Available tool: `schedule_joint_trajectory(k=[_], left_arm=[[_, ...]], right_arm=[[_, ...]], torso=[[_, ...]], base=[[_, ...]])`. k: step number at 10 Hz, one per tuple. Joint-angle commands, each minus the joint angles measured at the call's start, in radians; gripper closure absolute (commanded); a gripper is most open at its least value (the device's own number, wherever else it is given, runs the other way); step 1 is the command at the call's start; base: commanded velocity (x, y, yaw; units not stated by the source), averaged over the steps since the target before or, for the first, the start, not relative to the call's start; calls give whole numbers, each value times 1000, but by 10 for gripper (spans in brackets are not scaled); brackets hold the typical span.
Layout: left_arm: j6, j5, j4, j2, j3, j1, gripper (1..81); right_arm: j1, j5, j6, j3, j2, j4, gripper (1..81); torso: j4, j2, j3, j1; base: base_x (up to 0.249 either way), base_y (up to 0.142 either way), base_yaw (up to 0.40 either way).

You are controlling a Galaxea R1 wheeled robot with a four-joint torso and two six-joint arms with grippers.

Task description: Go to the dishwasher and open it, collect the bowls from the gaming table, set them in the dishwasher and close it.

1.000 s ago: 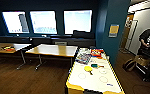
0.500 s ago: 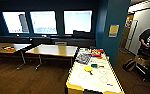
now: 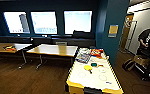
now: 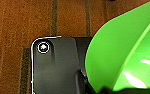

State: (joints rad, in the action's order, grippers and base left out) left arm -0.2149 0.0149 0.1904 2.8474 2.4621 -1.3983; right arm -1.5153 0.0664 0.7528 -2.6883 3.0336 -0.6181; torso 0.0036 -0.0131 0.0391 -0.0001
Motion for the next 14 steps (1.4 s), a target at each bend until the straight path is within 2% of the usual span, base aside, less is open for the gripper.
schedule_joint_trajectory(k=[1,9,14], left_arm=[[-11,-50,-11,-11,-6,69,811],[-9,-50,-17,-3,17,58,811],[-9,-49,-22,37,89,57,811]], right_arm=[[51,-34,0,2,-5,-15,811],[55,-19,7,-1,-29,-2,811],[54,-20,7,-1,-23,-6,811]], torso=[[0,0,0,0],[0,0,0,0],[0,0,-1,0]], base=[[-85,0,0],[-114,0,0],[-138,0,0]])
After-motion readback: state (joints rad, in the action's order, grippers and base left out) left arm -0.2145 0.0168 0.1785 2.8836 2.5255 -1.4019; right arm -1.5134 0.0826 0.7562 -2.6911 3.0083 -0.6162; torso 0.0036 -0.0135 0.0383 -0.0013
